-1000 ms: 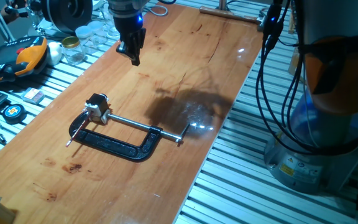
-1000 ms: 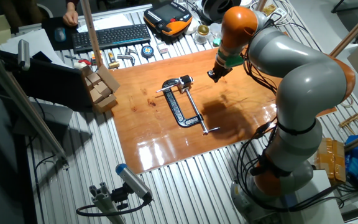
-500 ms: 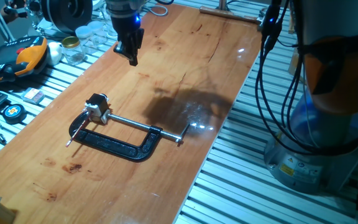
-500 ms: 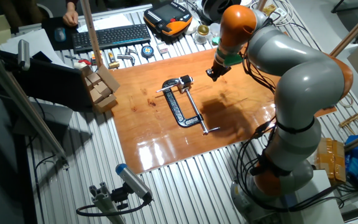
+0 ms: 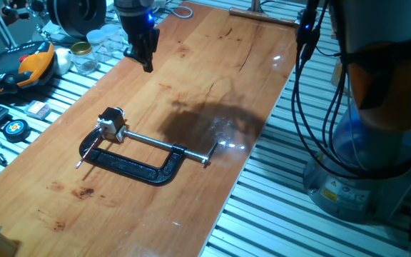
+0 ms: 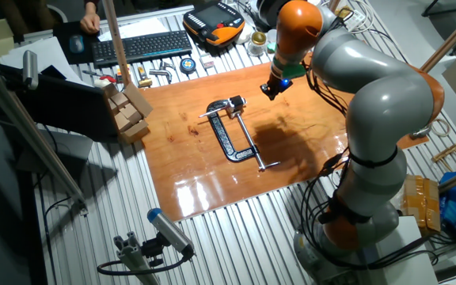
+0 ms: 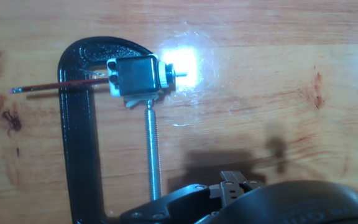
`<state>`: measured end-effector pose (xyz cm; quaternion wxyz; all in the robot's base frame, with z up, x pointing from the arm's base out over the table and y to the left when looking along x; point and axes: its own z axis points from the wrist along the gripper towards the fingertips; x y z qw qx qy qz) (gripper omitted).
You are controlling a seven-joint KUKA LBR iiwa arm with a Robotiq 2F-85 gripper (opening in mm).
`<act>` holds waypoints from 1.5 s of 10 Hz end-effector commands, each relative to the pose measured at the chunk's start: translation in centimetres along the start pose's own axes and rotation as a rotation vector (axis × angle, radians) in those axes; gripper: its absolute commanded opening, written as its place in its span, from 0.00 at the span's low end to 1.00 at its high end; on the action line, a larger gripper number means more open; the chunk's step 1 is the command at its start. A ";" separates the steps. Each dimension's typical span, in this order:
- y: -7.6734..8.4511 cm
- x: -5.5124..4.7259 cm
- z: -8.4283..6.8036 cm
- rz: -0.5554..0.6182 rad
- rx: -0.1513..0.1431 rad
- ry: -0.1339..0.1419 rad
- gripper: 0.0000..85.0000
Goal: Sharpen the pencil with a pencil sharpener
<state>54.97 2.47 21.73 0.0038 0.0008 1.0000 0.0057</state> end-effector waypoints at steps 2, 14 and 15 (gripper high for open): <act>0.2 0.0 0.5 0.021 0.019 -0.022 0.00; 1.4 -1.0 4.3 0.072 0.024 -0.041 0.00; 1.4 -1.1 4.4 0.074 0.022 -0.041 0.00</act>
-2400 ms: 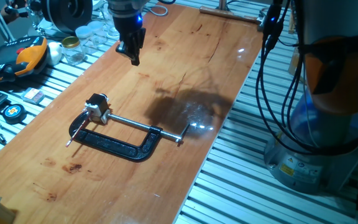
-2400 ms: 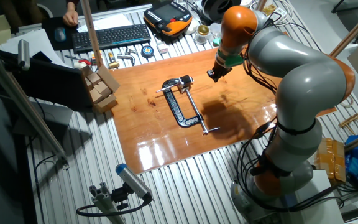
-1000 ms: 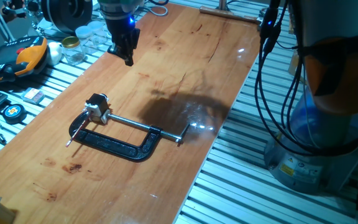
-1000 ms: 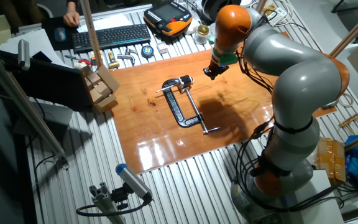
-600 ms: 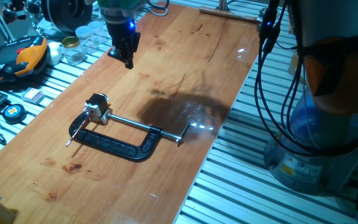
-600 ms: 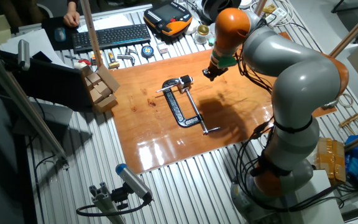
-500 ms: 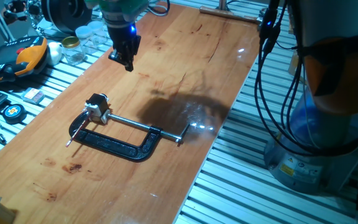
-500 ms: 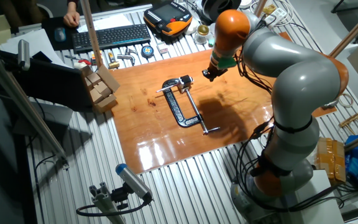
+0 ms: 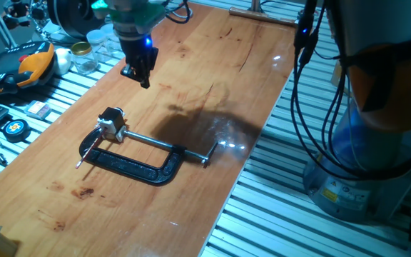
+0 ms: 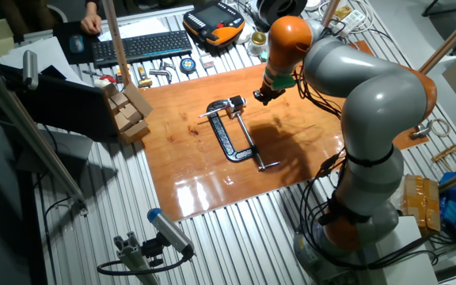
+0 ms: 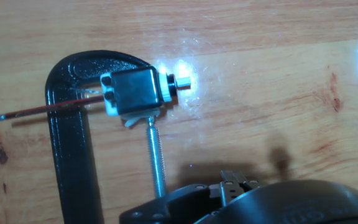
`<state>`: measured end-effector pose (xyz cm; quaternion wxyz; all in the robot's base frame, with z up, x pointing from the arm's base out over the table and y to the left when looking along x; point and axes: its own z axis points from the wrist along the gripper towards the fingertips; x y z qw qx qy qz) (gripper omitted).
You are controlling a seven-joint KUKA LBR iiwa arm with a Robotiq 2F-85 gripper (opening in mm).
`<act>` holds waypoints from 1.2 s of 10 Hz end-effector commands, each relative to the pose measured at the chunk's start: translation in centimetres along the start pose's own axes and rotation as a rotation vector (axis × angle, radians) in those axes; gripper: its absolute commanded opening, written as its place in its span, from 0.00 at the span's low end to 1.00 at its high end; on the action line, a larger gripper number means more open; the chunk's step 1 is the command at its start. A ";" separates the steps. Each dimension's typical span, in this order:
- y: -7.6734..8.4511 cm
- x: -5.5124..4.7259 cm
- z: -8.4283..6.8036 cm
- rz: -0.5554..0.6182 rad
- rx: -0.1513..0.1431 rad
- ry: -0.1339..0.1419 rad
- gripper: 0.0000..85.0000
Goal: Sharpen the pencil with a pencil sharpener
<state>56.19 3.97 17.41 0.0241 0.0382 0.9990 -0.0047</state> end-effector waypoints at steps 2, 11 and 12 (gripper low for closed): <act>0.4 -0.6 -0.2 0.005 0.004 0.003 0.00; 2.0 -2.6 -1.3 0.015 -0.009 0.050 0.00; 2.0 -2.6 -1.3 0.012 -0.009 0.047 0.00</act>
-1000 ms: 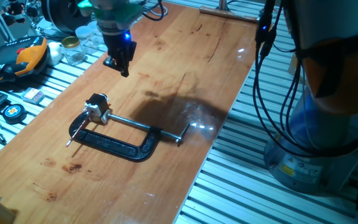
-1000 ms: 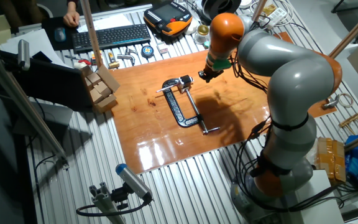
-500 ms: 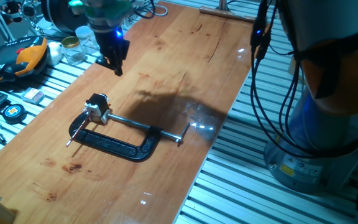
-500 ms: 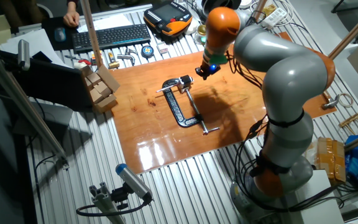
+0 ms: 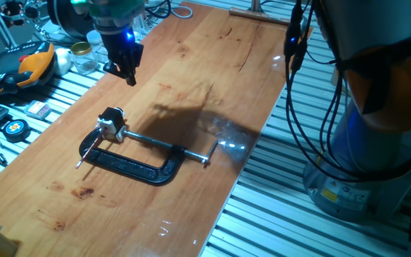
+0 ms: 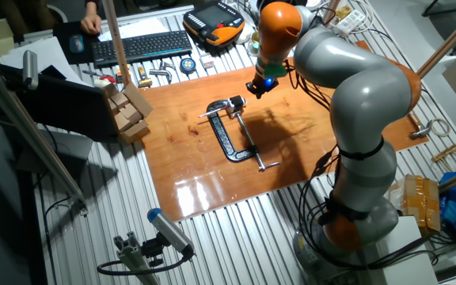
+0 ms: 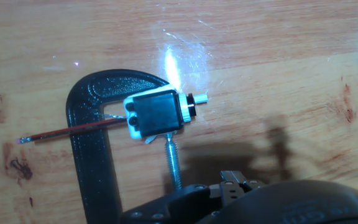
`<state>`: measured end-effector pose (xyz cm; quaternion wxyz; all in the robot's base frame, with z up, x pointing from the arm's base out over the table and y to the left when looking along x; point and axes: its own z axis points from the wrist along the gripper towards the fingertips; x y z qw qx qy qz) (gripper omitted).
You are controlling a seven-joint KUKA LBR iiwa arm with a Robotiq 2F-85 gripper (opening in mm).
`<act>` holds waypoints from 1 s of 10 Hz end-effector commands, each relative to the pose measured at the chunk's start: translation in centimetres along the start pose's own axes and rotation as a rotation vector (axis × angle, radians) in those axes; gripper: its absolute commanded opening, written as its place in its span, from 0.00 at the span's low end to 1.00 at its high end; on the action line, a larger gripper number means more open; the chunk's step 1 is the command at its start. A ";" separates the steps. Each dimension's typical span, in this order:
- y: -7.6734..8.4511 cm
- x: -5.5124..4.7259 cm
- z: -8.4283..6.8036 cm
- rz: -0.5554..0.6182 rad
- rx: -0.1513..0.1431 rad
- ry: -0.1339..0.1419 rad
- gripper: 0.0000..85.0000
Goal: Sharpen the pencil with a pencil sharpener
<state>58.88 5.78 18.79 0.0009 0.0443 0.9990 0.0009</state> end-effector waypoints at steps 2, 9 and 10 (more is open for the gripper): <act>0.0 0.0 0.0 -0.006 0.001 -0.013 0.00; 0.0 0.0 0.0 -0.052 0.015 0.040 0.00; 0.0 0.0 0.0 -0.052 0.026 0.044 0.00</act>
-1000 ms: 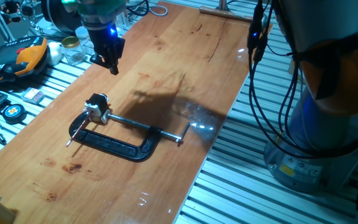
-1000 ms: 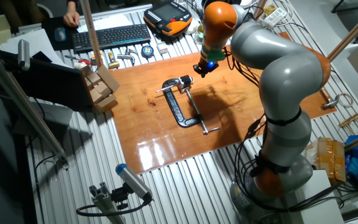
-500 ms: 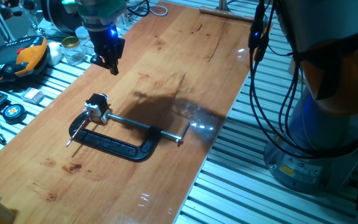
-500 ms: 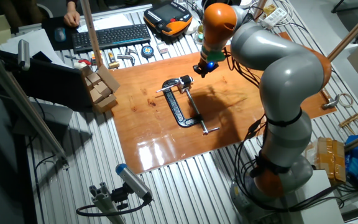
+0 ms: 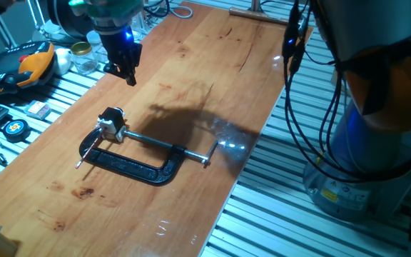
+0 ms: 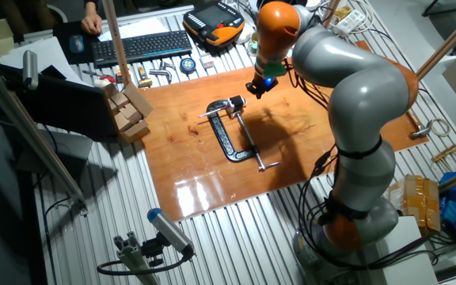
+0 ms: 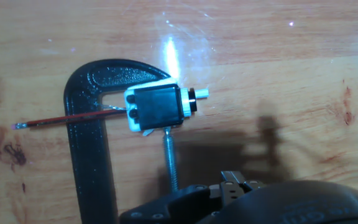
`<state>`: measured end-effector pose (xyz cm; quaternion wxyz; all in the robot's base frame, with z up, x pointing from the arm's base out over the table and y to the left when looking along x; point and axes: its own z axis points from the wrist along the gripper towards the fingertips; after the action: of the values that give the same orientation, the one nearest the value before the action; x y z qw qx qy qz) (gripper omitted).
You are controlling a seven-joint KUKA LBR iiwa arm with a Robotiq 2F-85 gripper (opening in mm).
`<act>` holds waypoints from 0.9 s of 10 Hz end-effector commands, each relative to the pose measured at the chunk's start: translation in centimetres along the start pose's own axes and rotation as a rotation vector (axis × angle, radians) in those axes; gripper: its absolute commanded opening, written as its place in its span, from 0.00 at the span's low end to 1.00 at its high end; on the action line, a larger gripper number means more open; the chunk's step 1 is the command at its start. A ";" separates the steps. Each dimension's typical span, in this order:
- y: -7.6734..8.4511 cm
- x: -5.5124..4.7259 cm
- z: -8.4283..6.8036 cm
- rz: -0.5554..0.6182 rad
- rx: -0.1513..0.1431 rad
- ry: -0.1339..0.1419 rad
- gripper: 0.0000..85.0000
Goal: Sharpen the pencil with a pencil sharpener
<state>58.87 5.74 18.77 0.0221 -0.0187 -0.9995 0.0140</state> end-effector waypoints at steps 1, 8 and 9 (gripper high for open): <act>0.0 0.0 0.0 0.000 0.010 -0.001 0.00; -0.8 -1.3 1.8 0.018 0.007 -0.081 0.00; -1.0 -1.9 2.5 0.018 -0.002 -0.087 0.00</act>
<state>60.68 4.55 16.08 -0.0217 -0.0281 -0.9993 0.0131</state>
